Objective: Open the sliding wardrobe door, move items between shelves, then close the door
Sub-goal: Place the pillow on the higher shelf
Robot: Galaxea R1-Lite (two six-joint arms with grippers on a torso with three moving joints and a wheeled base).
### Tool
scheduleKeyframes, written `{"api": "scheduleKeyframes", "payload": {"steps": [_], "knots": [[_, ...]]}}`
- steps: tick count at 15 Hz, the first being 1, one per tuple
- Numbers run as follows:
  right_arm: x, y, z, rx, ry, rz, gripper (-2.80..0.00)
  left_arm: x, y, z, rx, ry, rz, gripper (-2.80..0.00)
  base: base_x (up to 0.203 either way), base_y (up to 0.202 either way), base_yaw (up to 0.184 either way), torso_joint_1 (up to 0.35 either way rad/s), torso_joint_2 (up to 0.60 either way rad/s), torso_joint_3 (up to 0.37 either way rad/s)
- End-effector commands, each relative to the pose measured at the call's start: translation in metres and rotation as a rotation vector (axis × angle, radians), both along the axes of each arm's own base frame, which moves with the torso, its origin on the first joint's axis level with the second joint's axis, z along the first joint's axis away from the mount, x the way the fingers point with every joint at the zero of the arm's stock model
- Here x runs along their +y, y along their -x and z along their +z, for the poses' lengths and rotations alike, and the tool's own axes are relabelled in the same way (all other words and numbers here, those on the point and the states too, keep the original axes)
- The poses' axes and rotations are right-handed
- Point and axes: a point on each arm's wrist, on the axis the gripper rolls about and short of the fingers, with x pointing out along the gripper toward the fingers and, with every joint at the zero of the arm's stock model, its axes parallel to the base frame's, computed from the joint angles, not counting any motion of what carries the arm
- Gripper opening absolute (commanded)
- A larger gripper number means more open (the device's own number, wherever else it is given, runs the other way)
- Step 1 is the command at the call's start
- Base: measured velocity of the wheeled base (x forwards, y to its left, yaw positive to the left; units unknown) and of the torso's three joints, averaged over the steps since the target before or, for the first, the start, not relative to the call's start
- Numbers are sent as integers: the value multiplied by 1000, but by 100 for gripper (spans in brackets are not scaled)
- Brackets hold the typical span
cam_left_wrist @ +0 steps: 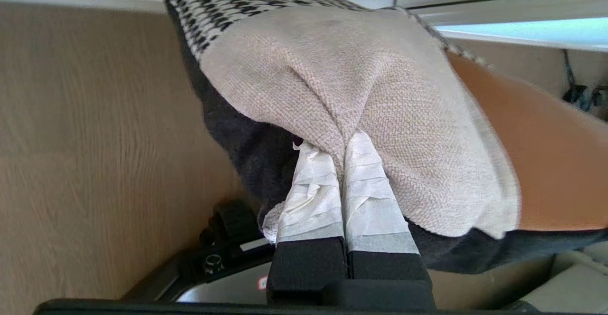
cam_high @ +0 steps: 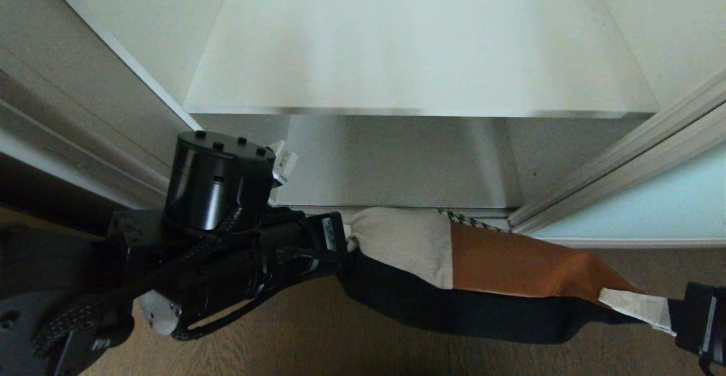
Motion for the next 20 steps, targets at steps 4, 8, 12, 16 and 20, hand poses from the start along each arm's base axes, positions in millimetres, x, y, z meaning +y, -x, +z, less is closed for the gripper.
{"api": "scheduleKeyframes", "payload": {"steps": [4,8,12,16,20], "knots": [[9,-4,0,17,1,51,-280,-7,2,-5,20,-3,-23,-280,0,0,0,0,0,0],[14,-10,5,20,0,61,-280,-10,1,-5,17,0,-25,-280,0,0,0,0,0,0],[14,-10,6,25,-19,53,-280,-9,1,-5,16,0,-20,-280,-171,0,0,1,3,5],[14,-10,6,22,-18,52,-280,-10,0,-5,15,2,-22,-280,-196,0,1,3,3,3],[13,-8,6,20,-20,52,-280,-12,-1,-7,17,-9,-18,-280,-188,0,-1,3,-1,2]]}}
